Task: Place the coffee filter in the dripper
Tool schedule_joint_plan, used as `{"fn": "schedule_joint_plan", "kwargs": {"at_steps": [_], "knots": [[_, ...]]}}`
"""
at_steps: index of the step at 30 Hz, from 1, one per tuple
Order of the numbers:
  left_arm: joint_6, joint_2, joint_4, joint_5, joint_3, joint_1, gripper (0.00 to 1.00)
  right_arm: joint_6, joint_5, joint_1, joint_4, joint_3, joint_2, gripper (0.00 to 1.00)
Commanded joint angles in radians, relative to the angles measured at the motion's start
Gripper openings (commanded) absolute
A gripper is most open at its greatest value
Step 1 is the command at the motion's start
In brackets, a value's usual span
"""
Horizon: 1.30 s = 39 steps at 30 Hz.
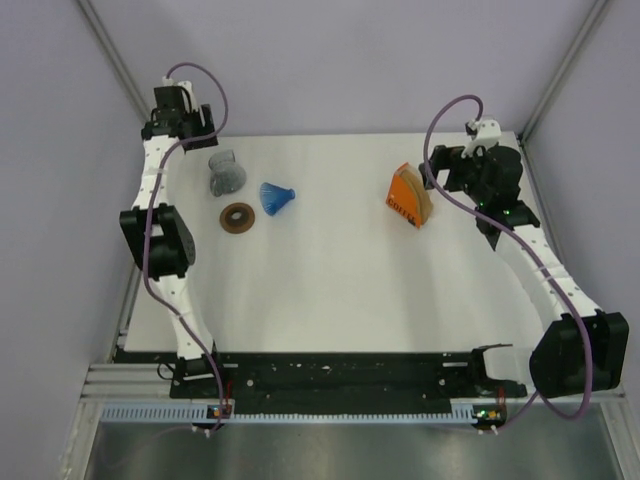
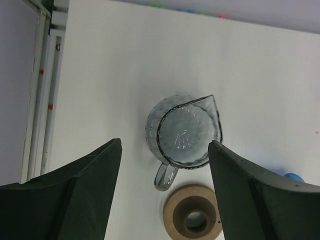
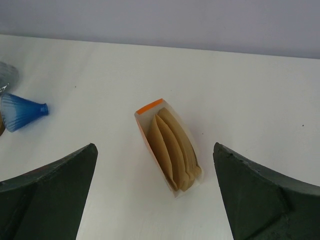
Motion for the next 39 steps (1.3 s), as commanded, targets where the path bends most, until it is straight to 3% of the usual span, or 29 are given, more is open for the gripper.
{"fn": "schedule_joint_plan", "kwargs": {"at_steps": [1,4,10,13,16,21,22,24,33,39], "knots": [[-0.011,0.121,-0.129,-0.065,0.163,0.002,0.75,-0.033,-0.013,0.006,-0.004,-0.023,-0.014,0.99],[-0.017,0.164,-0.086,-0.027,0.166,0.002,0.75,-0.041,-0.016,0.006,-0.004,-0.027,-0.011,0.99],[-0.055,0.256,-0.023,-0.086,0.207,-0.002,0.67,-0.056,-0.019,0.006,-0.053,-0.001,-0.008,0.99],[-0.052,0.296,-0.032,-0.071,0.229,-0.01,0.58,-0.062,-0.015,0.004,-0.07,0.019,-0.01,0.99],[-0.043,0.319,-0.029,-0.072,0.229,-0.018,0.41,-0.067,-0.007,0.006,-0.075,0.028,-0.016,0.99],[-0.042,0.343,-0.036,-0.072,0.229,-0.018,0.35,-0.073,0.0,0.006,-0.089,0.036,-0.034,0.99],[-0.039,0.345,-0.038,-0.077,0.229,-0.018,0.28,-0.076,0.005,0.006,-0.092,0.034,-0.039,0.99],[-0.046,0.343,-0.041,-0.088,0.229,-0.018,0.0,-0.081,0.013,0.006,-0.096,0.036,-0.049,0.99],[-0.054,0.183,-0.053,-0.059,0.227,-0.019,0.0,-0.085,0.019,0.006,-0.107,0.023,-0.082,0.99],[0.11,-0.049,-0.139,0.18,0.139,-0.102,0.0,-0.093,0.01,0.006,-0.1,0.022,-0.088,0.99]]}}
